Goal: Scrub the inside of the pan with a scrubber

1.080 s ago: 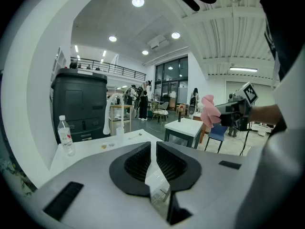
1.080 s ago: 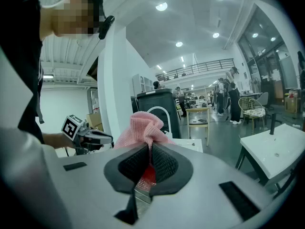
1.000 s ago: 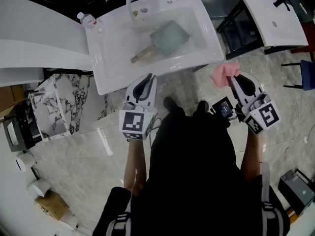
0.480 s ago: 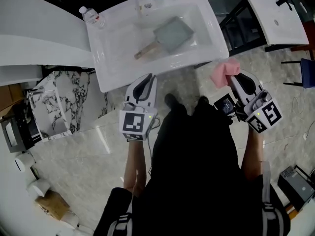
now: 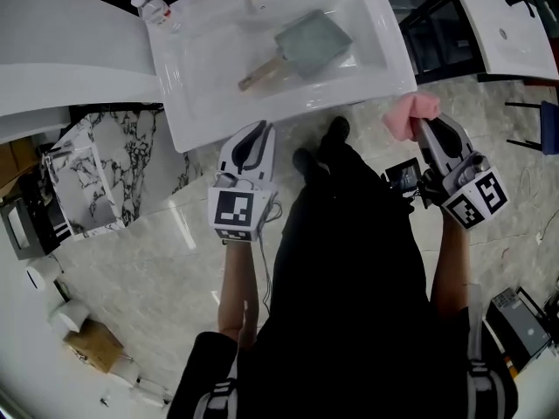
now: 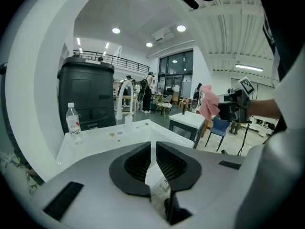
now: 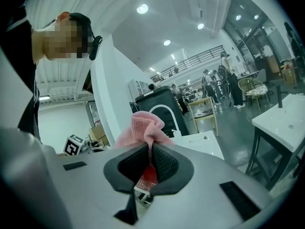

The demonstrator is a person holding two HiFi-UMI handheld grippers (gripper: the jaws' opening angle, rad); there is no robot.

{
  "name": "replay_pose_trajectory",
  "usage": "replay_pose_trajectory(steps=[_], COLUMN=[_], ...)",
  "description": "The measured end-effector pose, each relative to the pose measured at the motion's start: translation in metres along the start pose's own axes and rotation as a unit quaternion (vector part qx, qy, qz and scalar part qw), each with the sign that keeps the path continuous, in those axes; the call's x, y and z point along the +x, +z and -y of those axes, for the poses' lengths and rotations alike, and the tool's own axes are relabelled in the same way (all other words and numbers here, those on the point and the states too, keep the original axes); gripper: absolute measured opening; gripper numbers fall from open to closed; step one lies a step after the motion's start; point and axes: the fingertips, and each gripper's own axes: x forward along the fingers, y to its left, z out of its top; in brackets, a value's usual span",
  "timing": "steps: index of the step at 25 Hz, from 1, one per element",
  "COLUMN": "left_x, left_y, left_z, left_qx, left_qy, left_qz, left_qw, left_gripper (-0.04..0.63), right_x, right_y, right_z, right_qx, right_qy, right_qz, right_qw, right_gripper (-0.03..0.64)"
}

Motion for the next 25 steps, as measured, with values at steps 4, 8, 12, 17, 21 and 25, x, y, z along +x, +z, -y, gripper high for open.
replay_pose_trajectory(steps=[4,8,12,17,21,25], left_x=[0.006,0.024,0.047,0.079,0.098,0.111], left_y=[0.003,0.009,0.012,-0.001,-0.014,-0.028], left_z=[-0.007,-0.021,-0.030,-0.040,-0.048,-0.052], left_qx=[0.000,-0.005,0.005,0.001,0.001,0.014], left_qy=[0.011,0.011,0.018,0.025,0.040,0.045], left_qz=[-0.015,-0.029,-0.047,-0.088,-0.118,-0.146], left_qw=[0.9998,0.9995,0.9987,0.9958,0.9922,0.9882], left_gripper=[0.060,0.060,0.060,0.060,0.061,0.061], right_x=[0.026,0.055,0.070,0.086,0.098,0.110], right_y=[0.004,0.018,0.023,0.024,0.013,-0.004], right_z=[0.009,0.021,0.040,0.061,0.070,0.078], right_qx=[-0.004,-0.024,-0.032,-0.039,-0.037,-0.041], right_qy=[0.019,0.034,0.045,0.053,0.078,0.093], right_qz=[0.003,0.004,-0.005,-0.022,-0.044,-0.076], right_qw=[1.000,0.999,0.998,0.998,0.995,0.992], right_gripper=[0.035,0.035,0.035,0.035,0.035,0.035])
